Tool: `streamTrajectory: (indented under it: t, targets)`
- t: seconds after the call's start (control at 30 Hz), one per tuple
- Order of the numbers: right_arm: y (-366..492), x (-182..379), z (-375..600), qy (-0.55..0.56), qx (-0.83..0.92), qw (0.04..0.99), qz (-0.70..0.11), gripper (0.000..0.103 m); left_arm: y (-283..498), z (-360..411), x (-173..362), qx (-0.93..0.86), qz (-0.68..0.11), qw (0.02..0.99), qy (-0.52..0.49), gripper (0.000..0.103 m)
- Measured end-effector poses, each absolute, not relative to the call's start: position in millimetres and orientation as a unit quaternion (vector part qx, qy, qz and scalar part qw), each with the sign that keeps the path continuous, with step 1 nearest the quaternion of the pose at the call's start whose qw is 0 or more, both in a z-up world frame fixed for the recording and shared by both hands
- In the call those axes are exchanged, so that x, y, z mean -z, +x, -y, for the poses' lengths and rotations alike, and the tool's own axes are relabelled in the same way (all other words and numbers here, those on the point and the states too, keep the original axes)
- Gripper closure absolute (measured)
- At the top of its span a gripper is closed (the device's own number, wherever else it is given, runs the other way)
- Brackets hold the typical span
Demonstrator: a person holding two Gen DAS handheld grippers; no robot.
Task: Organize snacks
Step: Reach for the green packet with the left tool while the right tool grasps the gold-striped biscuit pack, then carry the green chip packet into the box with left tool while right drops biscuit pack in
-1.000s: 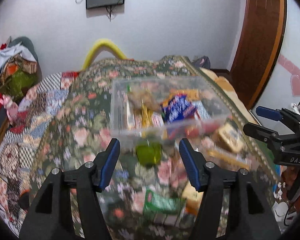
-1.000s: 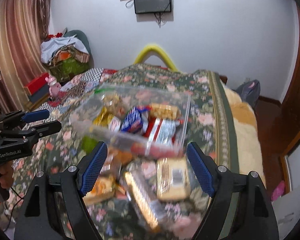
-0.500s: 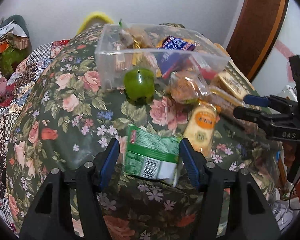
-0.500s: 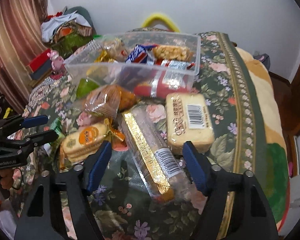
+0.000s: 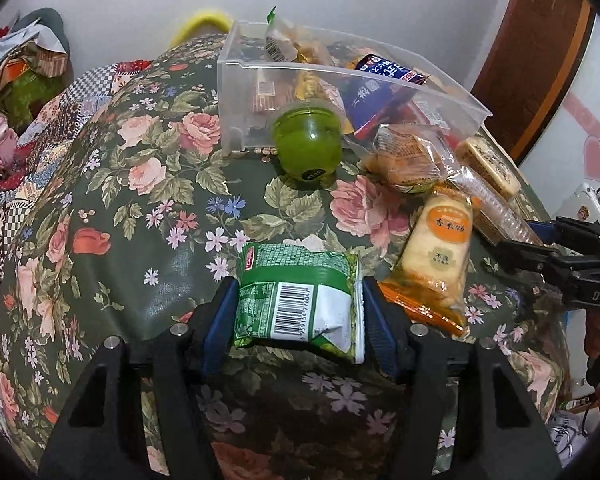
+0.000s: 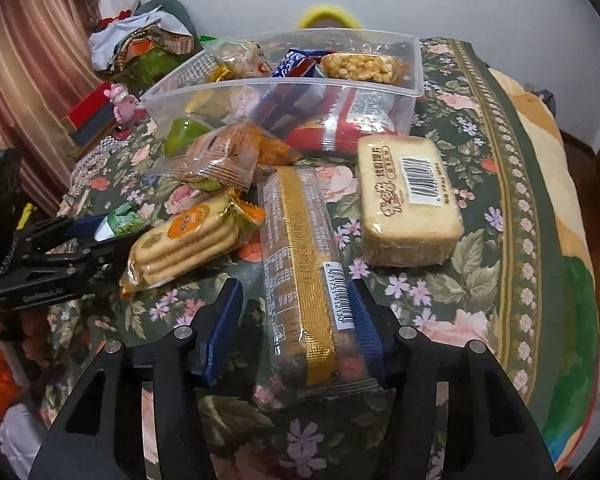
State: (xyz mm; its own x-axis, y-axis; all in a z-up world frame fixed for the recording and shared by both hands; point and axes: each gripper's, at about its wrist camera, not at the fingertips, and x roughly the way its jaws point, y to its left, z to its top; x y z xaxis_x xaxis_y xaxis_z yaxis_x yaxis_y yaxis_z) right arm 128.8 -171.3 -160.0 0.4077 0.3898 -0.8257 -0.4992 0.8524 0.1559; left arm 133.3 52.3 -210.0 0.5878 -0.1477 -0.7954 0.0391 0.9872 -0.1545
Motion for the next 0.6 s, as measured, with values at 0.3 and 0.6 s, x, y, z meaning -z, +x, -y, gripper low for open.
streamTrajectory:
  t: [0.3,0.6]
  targets:
    - [144.2,169.6,153.6,-0.064,-0.242,0.847,-0.470,0.067,132.5,-58.4,205.4,0.052,-0.448,0.890,-0.071,0.052]
    - [131.7,152.1,167.4,-0.031,-0.244,0.857,-0.452,0.070,131.0,-67.2,175.2,0.041,-0.416,0.905,-0.073,0.054]
